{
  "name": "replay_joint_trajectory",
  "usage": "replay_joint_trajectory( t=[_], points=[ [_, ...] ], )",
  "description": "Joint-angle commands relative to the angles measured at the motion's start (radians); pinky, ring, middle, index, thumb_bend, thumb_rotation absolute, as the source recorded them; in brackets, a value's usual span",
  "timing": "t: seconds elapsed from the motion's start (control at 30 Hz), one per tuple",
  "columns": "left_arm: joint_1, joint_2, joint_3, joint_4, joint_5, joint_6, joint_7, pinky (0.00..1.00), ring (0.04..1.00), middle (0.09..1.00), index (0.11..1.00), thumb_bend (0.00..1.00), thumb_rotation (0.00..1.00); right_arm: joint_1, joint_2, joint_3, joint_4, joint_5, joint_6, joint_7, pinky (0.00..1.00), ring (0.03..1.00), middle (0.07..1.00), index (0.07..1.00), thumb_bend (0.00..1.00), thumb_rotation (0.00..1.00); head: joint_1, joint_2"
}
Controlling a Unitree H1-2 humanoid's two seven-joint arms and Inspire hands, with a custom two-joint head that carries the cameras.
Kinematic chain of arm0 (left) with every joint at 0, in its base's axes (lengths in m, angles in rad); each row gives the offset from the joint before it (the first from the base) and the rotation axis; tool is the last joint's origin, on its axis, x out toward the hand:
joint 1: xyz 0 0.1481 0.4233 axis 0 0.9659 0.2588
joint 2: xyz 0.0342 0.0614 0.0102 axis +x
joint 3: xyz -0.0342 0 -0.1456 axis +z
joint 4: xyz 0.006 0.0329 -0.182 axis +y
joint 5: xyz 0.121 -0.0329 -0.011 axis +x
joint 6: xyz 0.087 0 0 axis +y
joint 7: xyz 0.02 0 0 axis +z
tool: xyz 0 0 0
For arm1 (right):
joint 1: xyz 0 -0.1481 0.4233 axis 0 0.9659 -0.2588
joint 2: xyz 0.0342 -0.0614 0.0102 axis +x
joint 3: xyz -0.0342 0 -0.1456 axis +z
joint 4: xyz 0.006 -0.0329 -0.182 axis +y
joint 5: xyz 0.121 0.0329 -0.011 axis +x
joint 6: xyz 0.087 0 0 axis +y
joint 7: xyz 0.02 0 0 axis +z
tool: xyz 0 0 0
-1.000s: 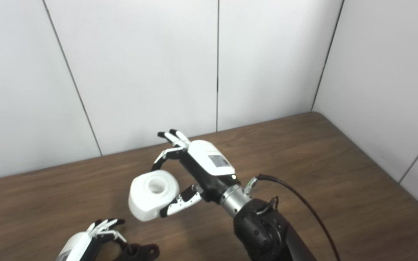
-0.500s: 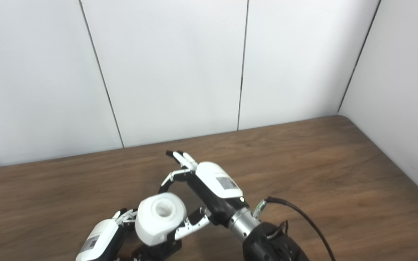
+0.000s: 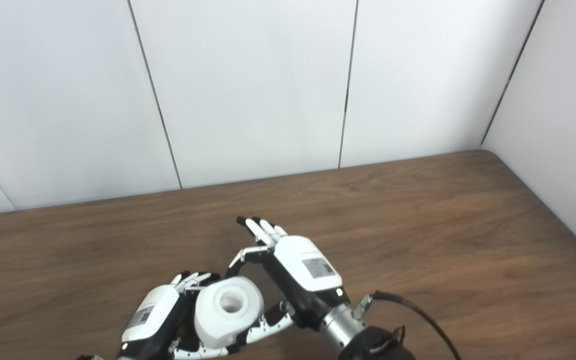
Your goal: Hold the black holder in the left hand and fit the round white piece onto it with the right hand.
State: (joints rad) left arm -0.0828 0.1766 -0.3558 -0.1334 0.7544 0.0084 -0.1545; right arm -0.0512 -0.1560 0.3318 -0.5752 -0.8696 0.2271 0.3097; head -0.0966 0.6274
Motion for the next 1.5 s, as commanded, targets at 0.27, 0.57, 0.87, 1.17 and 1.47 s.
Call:
replay_joint_trajectory(
  t=[0.27,0.57,0.87,1.17,1.47],
  points=[
    [-0.015,-0.011,-0.004,-0.042,0.008,-0.008,0.017,0.99,0.914,0.877,0.481,0.51,0.05,-0.006,0.019,-0.012,-0.073,-0.044,-0.025,0.009,1.00,1.000,0.980,0.479,0.51,0.14,0.005,0.010],
    [-0.006,-0.017,-0.009,-0.056,0.012,0.006,0.011,1.00,0.917,0.881,0.482,0.51,0.05,0.009,0.030,-0.023,-0.098,-0.075,-0.024,0.029,1.00,1.000,0.975,0.479,0.51,0.14,0.006,0.010],
    [0.007,-0.022,-0.013,-0.069,0.014,0.015,0.004,1.00,0.924,0.885,0.482,0.51,0.05,0.012,0.054,-0.021,-0.117,-0.189,-0.038,0.043,0.92,1.000,0.958,0.479,0.51,0.14,-0.002,0.006],
    [0.024,-0.031,-0.014,-0.095,0.025,0.035,0.000,1.00,0.924,0.882,0.483,0.51,0.05,0.014,0.064,-0.030,-0.110,-0.224,-0.067,0.040,0.91,1.000,0.959,0.479,0.51,0.14,0.002,0.012],
    [0.023,-0.038,-0.017,-0.102,0.034,0.042,-0.007,1.00,0.923,0.882,0.483,0.51,0.05,0.008,0.070,-0.045,-0.124,-0.226,-0.065,0.082,0.93,1.000,0.961,0.479,0.51,0.14,0.019,0.027]
  ],
)
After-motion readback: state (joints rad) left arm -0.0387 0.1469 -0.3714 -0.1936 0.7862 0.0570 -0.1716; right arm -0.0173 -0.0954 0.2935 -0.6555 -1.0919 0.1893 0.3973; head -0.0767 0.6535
